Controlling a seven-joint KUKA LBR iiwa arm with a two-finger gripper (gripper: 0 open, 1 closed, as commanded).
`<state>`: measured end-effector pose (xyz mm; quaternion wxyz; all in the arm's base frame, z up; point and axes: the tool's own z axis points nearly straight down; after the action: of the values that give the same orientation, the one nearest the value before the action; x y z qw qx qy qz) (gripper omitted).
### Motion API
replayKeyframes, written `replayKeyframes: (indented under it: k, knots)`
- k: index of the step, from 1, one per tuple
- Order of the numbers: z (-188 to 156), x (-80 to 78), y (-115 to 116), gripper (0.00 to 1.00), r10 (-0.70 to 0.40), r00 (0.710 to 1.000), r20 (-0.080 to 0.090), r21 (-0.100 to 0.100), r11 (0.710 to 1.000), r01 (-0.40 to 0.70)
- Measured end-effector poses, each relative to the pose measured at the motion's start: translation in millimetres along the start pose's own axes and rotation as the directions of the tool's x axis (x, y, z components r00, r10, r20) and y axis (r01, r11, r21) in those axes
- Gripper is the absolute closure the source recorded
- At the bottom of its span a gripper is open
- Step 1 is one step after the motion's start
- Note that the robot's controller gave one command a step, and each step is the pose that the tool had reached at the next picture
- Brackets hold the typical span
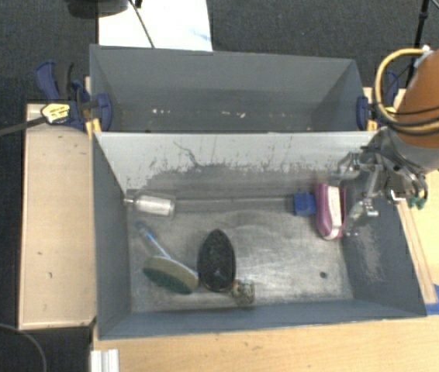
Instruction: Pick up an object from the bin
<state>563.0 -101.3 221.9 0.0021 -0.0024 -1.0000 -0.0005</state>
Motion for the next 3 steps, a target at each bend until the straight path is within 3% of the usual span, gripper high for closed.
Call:
replayKeyframes:
  k: [1, 2, 3]
  knots:
    - [105, -4.9, -1, 0.00, 0.282, 0.959, 0.002, -0.002, 0.959, -0.282]
    - [120, -5.9, -14, 0.00, 0.056, 0.998, 0.011, -0.006, 0.998, -0.056]
    - [112, -20.5, -6, 0.00, 0.271, 0.963, 0.002, -0.007, 0.963, -0.271]
